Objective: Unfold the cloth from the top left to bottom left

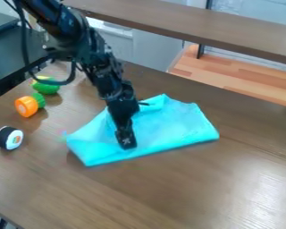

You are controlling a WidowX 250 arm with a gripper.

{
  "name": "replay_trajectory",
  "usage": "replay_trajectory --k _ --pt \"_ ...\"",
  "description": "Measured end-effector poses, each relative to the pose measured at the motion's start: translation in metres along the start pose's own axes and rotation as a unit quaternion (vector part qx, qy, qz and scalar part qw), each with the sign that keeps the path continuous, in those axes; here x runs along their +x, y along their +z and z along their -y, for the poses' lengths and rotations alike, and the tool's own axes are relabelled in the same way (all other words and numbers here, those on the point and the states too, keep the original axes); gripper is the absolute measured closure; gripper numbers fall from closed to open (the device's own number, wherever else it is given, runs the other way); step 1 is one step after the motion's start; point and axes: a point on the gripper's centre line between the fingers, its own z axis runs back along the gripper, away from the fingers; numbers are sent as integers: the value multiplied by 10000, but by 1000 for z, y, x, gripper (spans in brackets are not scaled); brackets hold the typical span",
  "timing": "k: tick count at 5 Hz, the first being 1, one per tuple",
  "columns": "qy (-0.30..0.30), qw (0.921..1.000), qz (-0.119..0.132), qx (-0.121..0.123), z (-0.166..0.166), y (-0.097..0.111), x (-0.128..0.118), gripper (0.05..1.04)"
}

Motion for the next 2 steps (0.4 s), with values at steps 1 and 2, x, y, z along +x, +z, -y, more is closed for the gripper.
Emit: replay_trajectory --k 1,2 --pt "-267 9993 17 -243 35 1 -1 83" --pt "-436 9979 23 -487 65 2 -5 83"
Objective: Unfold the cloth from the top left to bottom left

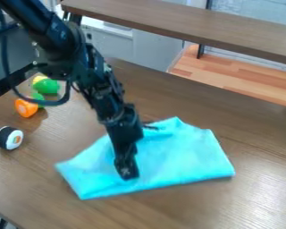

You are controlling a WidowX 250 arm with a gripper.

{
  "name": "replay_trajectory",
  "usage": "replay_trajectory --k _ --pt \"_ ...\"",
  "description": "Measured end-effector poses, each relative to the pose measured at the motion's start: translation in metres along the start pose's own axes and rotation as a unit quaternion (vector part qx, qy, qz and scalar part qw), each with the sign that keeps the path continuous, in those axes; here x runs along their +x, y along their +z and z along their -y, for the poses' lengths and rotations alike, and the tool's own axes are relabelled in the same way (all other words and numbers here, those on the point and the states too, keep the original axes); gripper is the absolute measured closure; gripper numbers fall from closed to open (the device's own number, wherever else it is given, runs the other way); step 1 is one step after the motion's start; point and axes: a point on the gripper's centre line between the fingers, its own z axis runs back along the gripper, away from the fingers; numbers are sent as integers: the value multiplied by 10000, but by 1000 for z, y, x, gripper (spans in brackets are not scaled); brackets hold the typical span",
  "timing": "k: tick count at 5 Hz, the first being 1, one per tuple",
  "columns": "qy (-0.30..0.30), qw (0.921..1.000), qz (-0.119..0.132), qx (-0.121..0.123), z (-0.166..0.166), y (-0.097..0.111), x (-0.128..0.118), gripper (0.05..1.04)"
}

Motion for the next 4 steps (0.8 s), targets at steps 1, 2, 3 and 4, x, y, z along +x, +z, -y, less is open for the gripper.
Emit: replay_trajectory --k 1,2,3,4 --pt "-100 9998 5 -165 21 0 -1 83" --pt "-88 9998 11 -169 21 0 0 82" --pt "80 9999 33 -68 0 1 1 82" --pt "313 9994 82 128 -39 5 0 82"
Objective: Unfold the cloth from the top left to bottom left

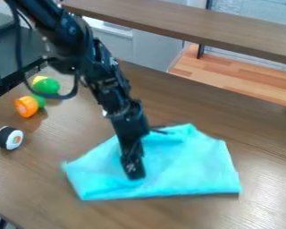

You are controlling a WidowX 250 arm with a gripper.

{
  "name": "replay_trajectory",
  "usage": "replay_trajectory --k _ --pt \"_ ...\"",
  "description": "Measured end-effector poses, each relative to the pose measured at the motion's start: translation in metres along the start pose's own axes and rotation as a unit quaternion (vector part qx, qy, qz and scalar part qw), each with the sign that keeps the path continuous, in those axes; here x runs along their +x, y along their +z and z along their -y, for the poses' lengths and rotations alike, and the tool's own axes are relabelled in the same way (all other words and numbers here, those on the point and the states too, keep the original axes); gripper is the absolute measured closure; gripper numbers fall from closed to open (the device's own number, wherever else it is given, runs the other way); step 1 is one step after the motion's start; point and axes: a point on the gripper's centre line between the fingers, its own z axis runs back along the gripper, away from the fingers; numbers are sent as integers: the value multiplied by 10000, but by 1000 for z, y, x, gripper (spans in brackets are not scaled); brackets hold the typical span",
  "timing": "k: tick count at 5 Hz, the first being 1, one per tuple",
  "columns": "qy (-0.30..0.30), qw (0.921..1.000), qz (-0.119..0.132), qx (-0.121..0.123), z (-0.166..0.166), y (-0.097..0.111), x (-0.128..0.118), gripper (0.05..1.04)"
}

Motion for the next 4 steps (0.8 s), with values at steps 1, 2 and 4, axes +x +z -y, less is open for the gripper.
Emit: replay_trajectory --k 1,2,4 --pt "348 9993 75 150 -39 6 -3 83" --pt "695 9969 140 349 -75 15 -11 83" --pt "959 9935 272 545 -107 28 -12 83"
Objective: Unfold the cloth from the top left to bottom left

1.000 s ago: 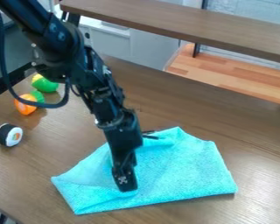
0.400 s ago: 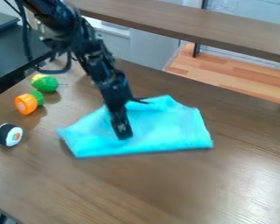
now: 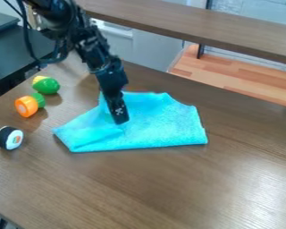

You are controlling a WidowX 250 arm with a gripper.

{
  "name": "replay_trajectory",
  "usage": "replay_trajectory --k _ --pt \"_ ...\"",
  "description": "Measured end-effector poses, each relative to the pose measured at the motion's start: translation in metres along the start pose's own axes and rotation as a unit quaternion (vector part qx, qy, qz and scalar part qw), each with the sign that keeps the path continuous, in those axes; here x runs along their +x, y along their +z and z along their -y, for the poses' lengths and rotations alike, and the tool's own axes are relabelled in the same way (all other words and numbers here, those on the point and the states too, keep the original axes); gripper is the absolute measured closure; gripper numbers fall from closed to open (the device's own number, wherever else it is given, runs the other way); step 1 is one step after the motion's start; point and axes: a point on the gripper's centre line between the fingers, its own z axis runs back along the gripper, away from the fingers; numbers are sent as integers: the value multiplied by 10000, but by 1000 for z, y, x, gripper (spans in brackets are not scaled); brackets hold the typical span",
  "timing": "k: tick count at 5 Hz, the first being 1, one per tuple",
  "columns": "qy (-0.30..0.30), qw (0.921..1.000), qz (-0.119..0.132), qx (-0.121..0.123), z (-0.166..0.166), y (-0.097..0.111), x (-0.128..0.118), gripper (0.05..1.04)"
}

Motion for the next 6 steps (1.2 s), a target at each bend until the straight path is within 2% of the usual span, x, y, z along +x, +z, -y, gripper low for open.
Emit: replay_trajectory --k 1,3,4,6 --pt "-10 9999 -41 -120 8 -5 -4 83" --pt "-436 9984 -192 -296 57 -14 -14 83" --pt "-616 9970 -220 -407 82 -14 -21 83" --pt "-943 9922 -228 -787 147 -12 -30 83"
